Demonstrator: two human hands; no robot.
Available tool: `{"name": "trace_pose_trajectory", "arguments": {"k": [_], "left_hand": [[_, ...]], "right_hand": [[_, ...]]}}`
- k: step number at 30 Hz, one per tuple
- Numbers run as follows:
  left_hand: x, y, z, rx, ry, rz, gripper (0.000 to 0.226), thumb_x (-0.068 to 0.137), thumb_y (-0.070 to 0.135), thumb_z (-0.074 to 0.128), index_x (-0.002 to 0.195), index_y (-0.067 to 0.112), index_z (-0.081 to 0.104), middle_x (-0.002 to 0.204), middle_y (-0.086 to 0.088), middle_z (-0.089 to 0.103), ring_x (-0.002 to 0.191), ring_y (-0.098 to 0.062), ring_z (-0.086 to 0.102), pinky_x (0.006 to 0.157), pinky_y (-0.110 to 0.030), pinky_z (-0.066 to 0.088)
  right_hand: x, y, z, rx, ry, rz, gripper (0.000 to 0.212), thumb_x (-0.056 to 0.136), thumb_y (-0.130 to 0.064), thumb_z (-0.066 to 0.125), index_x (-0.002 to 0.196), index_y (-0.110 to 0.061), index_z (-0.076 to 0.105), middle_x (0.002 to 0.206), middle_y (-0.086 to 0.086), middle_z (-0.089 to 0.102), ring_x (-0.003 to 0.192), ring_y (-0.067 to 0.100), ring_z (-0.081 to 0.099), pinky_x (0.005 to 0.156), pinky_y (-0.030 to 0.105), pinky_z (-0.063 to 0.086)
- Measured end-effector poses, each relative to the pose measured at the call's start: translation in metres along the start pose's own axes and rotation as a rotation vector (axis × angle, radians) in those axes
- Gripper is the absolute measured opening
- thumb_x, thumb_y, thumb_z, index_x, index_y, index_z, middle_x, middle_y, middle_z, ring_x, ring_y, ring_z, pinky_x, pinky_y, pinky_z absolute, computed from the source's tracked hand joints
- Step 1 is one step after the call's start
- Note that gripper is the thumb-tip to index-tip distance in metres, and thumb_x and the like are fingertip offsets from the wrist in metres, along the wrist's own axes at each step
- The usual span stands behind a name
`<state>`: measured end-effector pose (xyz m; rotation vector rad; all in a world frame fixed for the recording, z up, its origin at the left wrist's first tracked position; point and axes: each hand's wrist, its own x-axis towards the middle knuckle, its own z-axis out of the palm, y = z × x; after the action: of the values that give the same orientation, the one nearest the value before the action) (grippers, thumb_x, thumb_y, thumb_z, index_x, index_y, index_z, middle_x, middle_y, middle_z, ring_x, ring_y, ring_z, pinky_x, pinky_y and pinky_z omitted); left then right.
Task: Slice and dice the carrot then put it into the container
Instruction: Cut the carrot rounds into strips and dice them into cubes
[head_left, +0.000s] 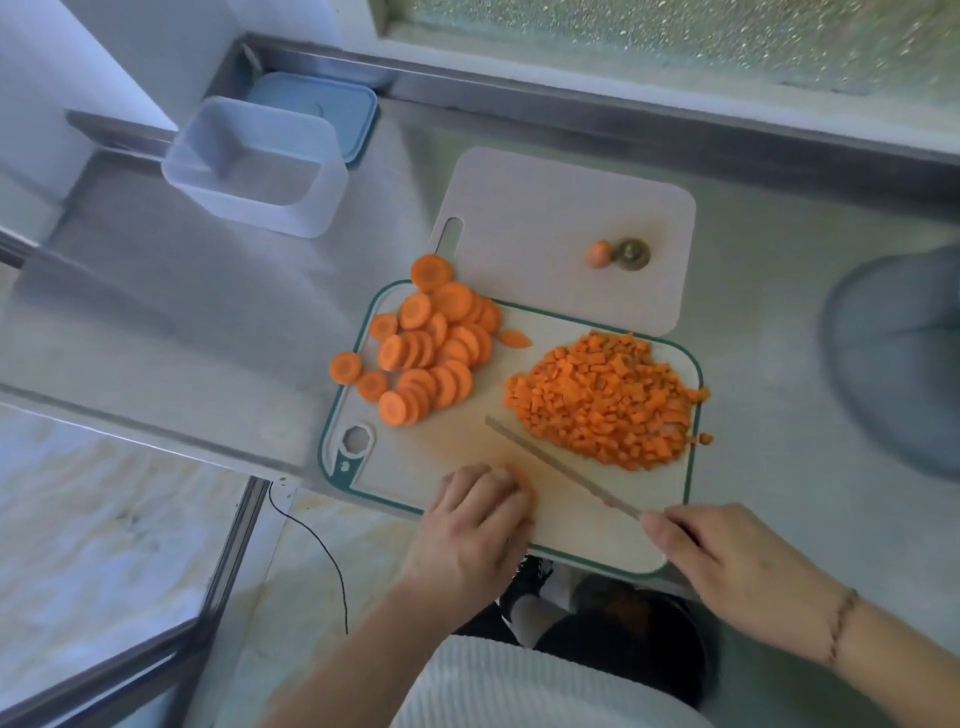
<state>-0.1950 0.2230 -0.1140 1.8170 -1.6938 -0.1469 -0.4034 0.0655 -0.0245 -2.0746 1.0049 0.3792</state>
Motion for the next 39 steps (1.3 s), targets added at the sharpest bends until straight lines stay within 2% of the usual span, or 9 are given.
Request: {"name": "trace_pose_trajectory", "arguments": {"k": [4,10,16,18,24,27,30,34,39], "left_hand": [[0.006,-0.004,0.01,-0.075,0.014,0.005,0.013,0.098,0.018,0.068,0.1,0.007,0.073,0.108,-0.006,0.067,0.1,-0.03,0.061,0.088,-0.039,0.053],[0.005,-0.005,0.01,-0.066,0.069,0.04,0.014,0.097,0.016,0.068,0.097,0.004,0.076,0.107,-0.008,0.07,0.101,-0.028,0.063,0.09,-0.034,0.052],[0.0,-0.006,0.014,-0.084,0.08,0.004,0.011,0.095,0.011,0.072,0.1,0.004,0.077,0.111,-0.008,0.071,0.102,-0.03,0.066,0.088,-0.038,0.054],[0.001,-0.006,0.014,-0.073,0.069,-0.002,0.013,0.096,0.012,0.07,0.101,0.004,0.078,0.11,-0.009,0.072,0.1,-0.03,0.066,0.089,-0.037,0.053],[0.003,-0.005,0.002,-0.076,0.027,-0.001,0.007,0.09,0.007,0.072,0.094,0.002,0.076,0.103,-0.01,0.07,0.094,-0.03,0.066,0.085,-0.038,0.054],[0.005,-0.002,0.001,-0.067,0.056,-0.005,0.004,0.089,0.005,0.073,0.089,0.002,0.076,0.097,-0.009,0.071,0.092,-0.029,0.066,0.084,-0.037,0.055],[0.006,-0.001,0.004,-0.072,0.084,-0.016,0.005,0.087,0.004,0.076,0.091,0.003,0.077,0.099,-0.007,0.072,0.096,-0.026,0.066,0.089,-0.035,0.055],[0.002,-0.002,0.005,-0.073,0.08,-0.016,0.007,0.089,0.005,0.075,0.095,0.003,0.078,0.105,-0.007,0.073,0.101,-0.027,0.068,0.09,-0.036,0.056],[0.0,-0.004,0.001,-0.051,0.076,0.009,0.008,0.093,0.009,0.074,0.089,0.002,0.075,0.098,-0.009,0.071,0.092,-0.028,0.067,0.084,-0.038,0.056]], "right_hand": [[-0.005,-0.013,0.013,-0.028,0.004,0.035,0.069,0.08,-0.081,0.016,0.057,-0.022,0.043,0.047,-0.003,0.049,0.048,0.011,0.051,0.054,0.037,0.045],[-0.012,-0.025,0.003,-0.024,-0.059,0.047,0.062,0.081,-0.072,0.018,0.056,-0.021,0.043,0.061,-0.027,0.056,0.053,0.008,0.053,0.053,0.029,0.041],[-0.012,-0.026,0.008,-0.119,-0.1,0.11,0.071,0.078,-0.074,0.001,0.062,-0.022,0.046,0.055,0.0,0.054,0.055,0.012,0.053,0.055,0.026,0.04],[-0.004,-0.027,0.011,-0.141,-0.079,0.112,0.078,0.076,-0.077,-0.008,0.062,-0.022,0.046,0.054,0.001,0.05,0.052,0.013,0.05,0.055,0.027,0.041],[-0.003,-0.024,0.011,-0.117,-0.064,0.069,0.08,0.07,-0.082,-0.004,0.06,-0.02,0.045,0.054,0.002,0.051,0.055,0.015,0.052,0.057,0.031,0.043],[-0.014,-0.021,0.007,-0.086,-0.077,0.092,0.079,0.07,-0.083,0.0,0.059,-0.021,0.047,0.063,-0.014,0.06,0.059,0.009,0.055,0.053,0.027,0.039],[-0.018,-0.026,0.009,-0.146,-0.12,0.109,0.074,0.078,-0.075,-0.004,0.063,-0.023,0.047,0.063,-0.002,0.057,0.061,0.011,0.055,0.057,0.026,0.042],[-0.004,-0.042,0.014,-0.235,-0.139,0.112,0.067,0.077,-0.07,-0.004,0.069,-0.026,0.045,0.064,-0.003,0.052,0.06,0.01,0.051,0.056,0.026,0.04],[-0.003,-0.035,0.014,-0.105,-0.059,0.069,0.069,0.079,-0.074,0.005,0.059,-0.022,0.045,0.051,0.0,0.048,0.051,0.013,0.049,0.054,0.028,0.04]]}}
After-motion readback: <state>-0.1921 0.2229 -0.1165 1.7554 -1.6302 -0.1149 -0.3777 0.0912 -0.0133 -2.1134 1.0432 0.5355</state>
